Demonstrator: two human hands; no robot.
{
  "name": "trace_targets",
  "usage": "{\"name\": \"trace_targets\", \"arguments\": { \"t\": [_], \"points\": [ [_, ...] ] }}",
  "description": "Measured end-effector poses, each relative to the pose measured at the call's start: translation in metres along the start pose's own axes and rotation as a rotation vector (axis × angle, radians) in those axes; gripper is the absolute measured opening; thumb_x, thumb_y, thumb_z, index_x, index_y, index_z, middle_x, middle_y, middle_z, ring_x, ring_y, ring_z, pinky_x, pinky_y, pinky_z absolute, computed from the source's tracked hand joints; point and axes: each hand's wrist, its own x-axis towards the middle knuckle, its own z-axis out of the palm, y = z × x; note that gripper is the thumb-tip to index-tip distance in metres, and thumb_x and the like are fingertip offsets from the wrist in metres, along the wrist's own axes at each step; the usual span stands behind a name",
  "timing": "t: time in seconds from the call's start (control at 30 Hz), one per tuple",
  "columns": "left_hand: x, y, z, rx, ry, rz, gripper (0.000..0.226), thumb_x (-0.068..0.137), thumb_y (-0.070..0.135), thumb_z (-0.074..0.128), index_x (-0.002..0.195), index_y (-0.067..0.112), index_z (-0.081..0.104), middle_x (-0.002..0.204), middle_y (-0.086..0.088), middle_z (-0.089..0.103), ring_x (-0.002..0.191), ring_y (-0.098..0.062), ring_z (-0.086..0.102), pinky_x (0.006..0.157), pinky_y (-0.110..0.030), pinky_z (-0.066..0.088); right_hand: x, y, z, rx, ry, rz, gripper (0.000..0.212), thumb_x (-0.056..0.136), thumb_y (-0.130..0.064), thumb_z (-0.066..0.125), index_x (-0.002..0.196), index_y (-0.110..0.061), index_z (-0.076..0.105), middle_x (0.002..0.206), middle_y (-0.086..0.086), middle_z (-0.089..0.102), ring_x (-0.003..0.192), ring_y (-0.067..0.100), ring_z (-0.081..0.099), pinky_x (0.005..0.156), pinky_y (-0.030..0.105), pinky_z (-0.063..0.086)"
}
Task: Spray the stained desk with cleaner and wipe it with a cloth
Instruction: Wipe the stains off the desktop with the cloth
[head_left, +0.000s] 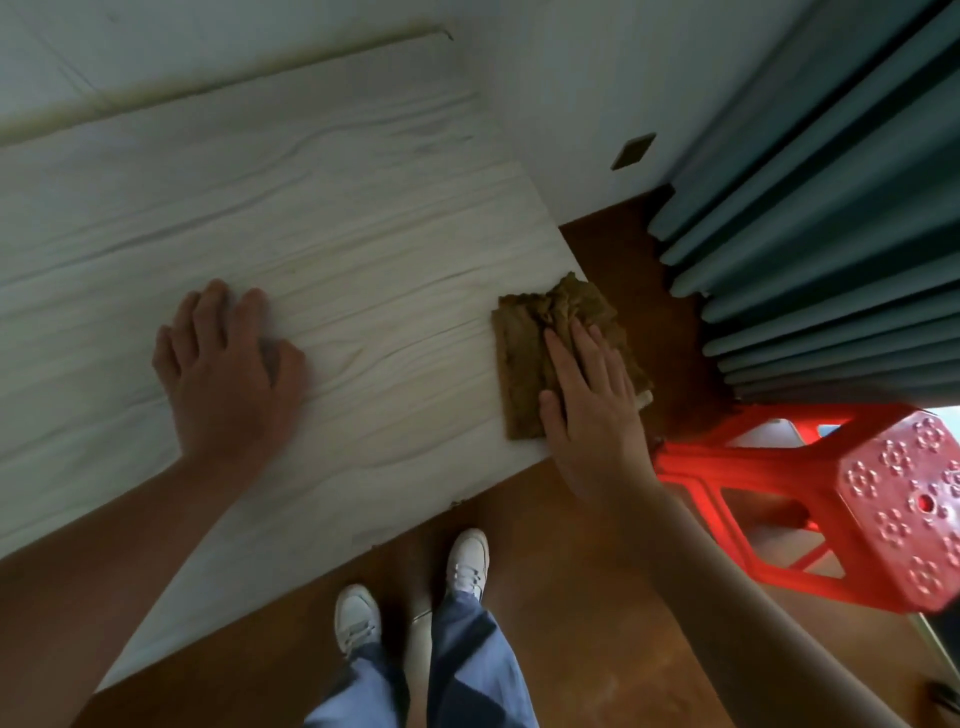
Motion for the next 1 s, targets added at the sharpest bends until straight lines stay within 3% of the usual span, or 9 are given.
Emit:
{"name": "trace_targets", "arguments": {
  "t": [0.13,0.3,0.4,0.57,0.67,0.8,1.0],
  "points": [
    [0.001,-0.003,0.002,-0.013,-0.003,0.003,0.057,0.089,0.039,0.04,0.142,0.018,0.046,0.161,-0.014,0.034,0.151,-0.034,0.024,0.123,-0.057,0.016,-0.009,-0.046,0.008,0.027,-0.009,0.11,0.058,0.105,-0.036,0.029,0.16,-0.021,0.018,0.168,0.005,0.008,0.155,0.023,-0.001,0.126,0.041,0.001],
    [-0.001,-0.01,-0.003,-0.183,0.03,-0.01,0.053,0.09,0.036,0.043,0.137,0.016,0.055,0.157,-0.013,0.043,0.147,-0.034,0.034,0.123,-0.055,0.02,-0.047,-0.116,0.032,0.023,-0.043,-0.025,0.059,0.105,-0.036,0.03,0.16,-0.02,0.017,0.168,0.007,0.007,0.155,0.023,-0.004,0.125,0.04,-0.004],
    [-0.013,-0.028,-0.015,-0.247,-0.047,0.102,0.056,0.094,0.037,0.041,0.145,0.016,0.05,0.16,-0.013,0.038,0.148,-0.035,0.033,0.124,-0.056,0.018,-0.072,-0.148,0.045,0.03,-0.073,-0.102,0.058,0.105,-0.036,0.031,0.16,-0.02,0.018,0.168,0.006,0.008,0.155,0.022,-0.005,0.124,0.038,-0.007],
    [-0.055,-0.102,-0.051,0.013,-0.039,0.411,0.055,0.098,0.04,0.039,0.144,0.012,0.052,0.159,-0.016,0.04,0.148,-0.038,0.036,0.123,-0.058,0.019,-0.081,-0.15,0.046,0.04,-0.109,-0.136,0.057,0.106,-0.039,0.032,0.16,-0.027,0.017,0.168,0.0,0.007,0.155,0.017,-0.005,0.126,0.038,-0.002],
    [-0.074,-0.156,-0.073,0.037,-0.032,0.312,0.056,0.098,0.04,0.038,0.144,0.012,0.052,0.159,-0.016,0.04,0.148,-0.038,0.035,0.122,-0.054,0.018,-0.079,-0.15,0.046,0.012,-0.116,-0.135,0.058,0.106,-0.041,0.032,0.16,-0.027,0.016,0.168,-0.001,0.007,0.155,0.018,-0.004,0.126,0.042,0.003],
    [-0.097,-0.214,-0.089,0.024,-0.046,0.108,0.057,0.095,0.042,0.037,0.145,0.016,0.049,0.161,-0.015,0.036,0.148,-0.038,0.033,0.122,-0.053,0.018,-0.083,-0.176,0.052,0.03,-0.086,-0.053,0.058,0.105,-0.035,0.033,0.16,-0.021,0.019,0.168,0.004,0.008,0.155,0.022,-0.003,0.125,0.04,-0.003],
    [-0.113,-0.229,-0.079,-0.032,-0.006,0.015,0.056,0.094,0.039,0.038,0.142,0.014,0.053,0.159,-0.015,0.039,0.148,-0.037,0.032,0.123,-0.05,0.018,-0.095,-0.248,0.073,0.017,-0.124,-0.16,0.058,0.105,-0.035,0.031,0.16,-0.021,0.018,0.168,0.005,0.006,0.155,0.024,-0.004,0.125,0.041,-0.005]
  ]
}}
